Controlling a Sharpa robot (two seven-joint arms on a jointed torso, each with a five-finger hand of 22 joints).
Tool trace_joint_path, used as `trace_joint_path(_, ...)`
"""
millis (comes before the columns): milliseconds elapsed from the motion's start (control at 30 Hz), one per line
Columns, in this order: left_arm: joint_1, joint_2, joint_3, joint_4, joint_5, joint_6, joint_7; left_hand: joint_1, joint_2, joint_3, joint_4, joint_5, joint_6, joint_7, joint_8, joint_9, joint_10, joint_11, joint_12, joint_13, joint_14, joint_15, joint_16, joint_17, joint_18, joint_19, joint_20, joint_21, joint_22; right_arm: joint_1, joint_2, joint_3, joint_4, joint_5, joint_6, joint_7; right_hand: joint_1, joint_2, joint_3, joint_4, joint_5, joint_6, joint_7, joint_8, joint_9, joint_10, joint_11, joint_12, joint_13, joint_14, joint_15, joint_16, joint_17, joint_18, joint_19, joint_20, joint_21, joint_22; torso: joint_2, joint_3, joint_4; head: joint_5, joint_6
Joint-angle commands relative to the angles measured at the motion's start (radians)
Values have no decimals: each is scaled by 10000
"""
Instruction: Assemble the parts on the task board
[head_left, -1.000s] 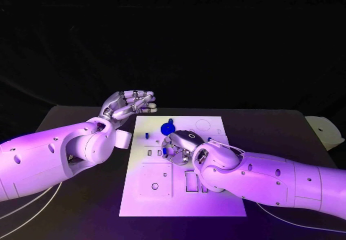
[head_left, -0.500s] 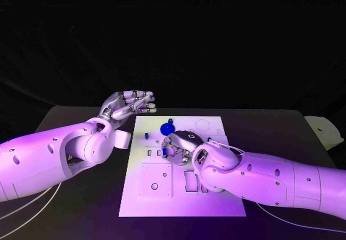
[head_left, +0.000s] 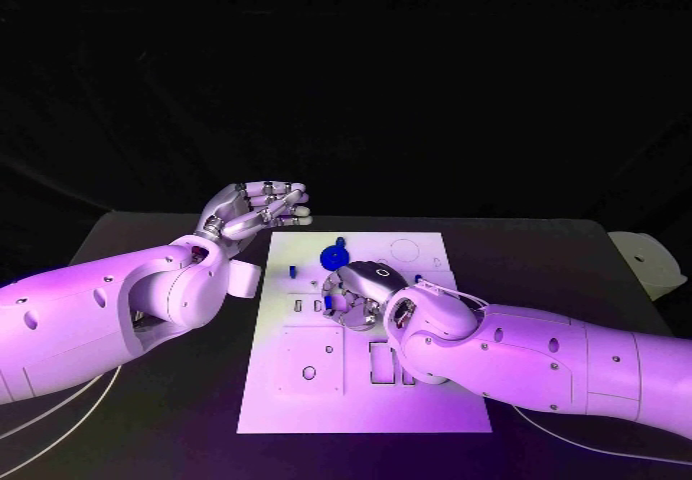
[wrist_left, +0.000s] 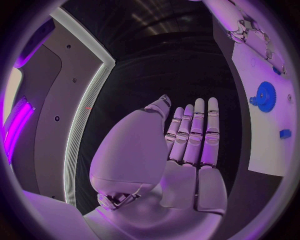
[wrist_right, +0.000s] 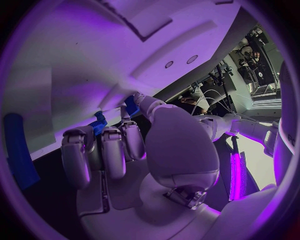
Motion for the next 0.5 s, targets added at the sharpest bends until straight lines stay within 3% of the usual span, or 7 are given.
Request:
trace_joint_path(33, 10, 6, 7, 30, 27, 140, 61, -97, -19, 79, 6, 34, 56, 237, -47, -15, 75, 27, -58, 12, -62, -4, -49, 16, 135, 78, 23, -34, -8, -34, -4, -26, -31, -141, -114, -2, -83, -64, -41, 80, -35, -64, 23, -62, -21, -114, 0, -91, 1063, 957, 103, 63, 2286, -69, 1062, 106, 44, 2634, -4, 2, -3, -4, 7)
trace_joint_path(400, 10, 3, 7, 17, 17, 159, 48, -97, -21, 83, 5, 34, 58, 235, -47, -15, 76, 27, -57, 12, -61, -5, -50, 19, 135, 78, 23, -34, -9, -34, -254, -23, 271, -295, -1077, 356, -253, -432, -619, 410, 9, -336, 86, -295, -120, -368, 78, -362, 847, 950, 181, 55, 2273, -69, 1062, 205, 44, 2634, -2, 10, 13, -8, 27)
trace_joint_path(500, 10, -10, 7, -4, -44, 153, 3, -103, -32, 87, 6, 33, 64, 226, -45, -14, 84, 23, -55, 13, -57, -6, -50, 28, 136, 83, 22, -33, -11, -27, -474, -8, 553, -233, -1247, 504, -60, -357, -1798, 889, -27, -540, 160, -482, -201, -455, 137, -431, 772, 931, 242, 23, 2206, -69, 1062, 256, 44, 2634, -8, 12, -8, 5, 16)
